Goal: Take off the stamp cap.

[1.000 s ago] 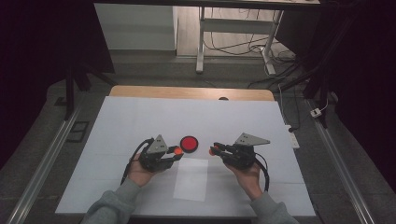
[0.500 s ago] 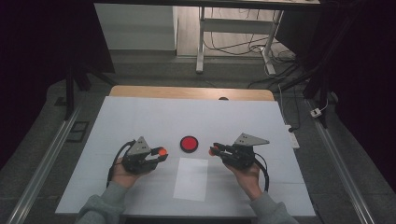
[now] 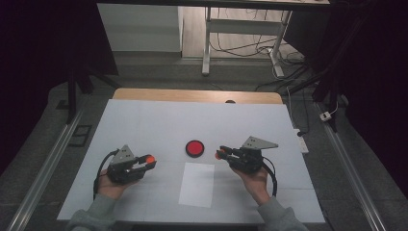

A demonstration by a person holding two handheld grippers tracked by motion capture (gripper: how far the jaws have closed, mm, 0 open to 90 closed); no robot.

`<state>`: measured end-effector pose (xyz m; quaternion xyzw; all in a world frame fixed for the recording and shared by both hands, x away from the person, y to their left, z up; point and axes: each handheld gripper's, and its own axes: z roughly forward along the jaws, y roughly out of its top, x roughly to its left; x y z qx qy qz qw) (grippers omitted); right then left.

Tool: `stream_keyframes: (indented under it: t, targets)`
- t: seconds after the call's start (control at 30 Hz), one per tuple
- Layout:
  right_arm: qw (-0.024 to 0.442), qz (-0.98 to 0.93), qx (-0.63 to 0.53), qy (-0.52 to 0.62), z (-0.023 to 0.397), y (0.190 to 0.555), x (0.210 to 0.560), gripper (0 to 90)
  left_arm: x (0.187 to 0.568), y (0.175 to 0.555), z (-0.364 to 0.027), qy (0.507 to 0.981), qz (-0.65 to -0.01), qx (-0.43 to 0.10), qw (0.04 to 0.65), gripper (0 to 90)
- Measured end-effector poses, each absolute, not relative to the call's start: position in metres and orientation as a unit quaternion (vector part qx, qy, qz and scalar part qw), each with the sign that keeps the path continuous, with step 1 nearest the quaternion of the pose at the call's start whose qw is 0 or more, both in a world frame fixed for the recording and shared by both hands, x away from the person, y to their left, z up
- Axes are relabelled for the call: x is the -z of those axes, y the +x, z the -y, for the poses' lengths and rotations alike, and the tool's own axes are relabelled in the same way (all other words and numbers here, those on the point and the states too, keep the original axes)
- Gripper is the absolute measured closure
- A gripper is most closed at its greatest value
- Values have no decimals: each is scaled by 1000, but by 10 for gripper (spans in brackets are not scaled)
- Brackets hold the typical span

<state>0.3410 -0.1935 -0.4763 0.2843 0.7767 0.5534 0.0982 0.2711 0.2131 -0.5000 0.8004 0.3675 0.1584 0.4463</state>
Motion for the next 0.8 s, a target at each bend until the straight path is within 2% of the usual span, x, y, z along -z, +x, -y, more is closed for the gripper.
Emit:
stream_keyframes:
  t: [0.4, 0.8]
  targets:
    - [102, -779, -550, 283, 193, 340, 476, 725, 504, 261, -234, 794, -380, -167, 443, 647]
    - [104, -778, -552, 281, 195, 339, 475, 725, 507, 262, -230, 799, -377, -165, 438, 646]
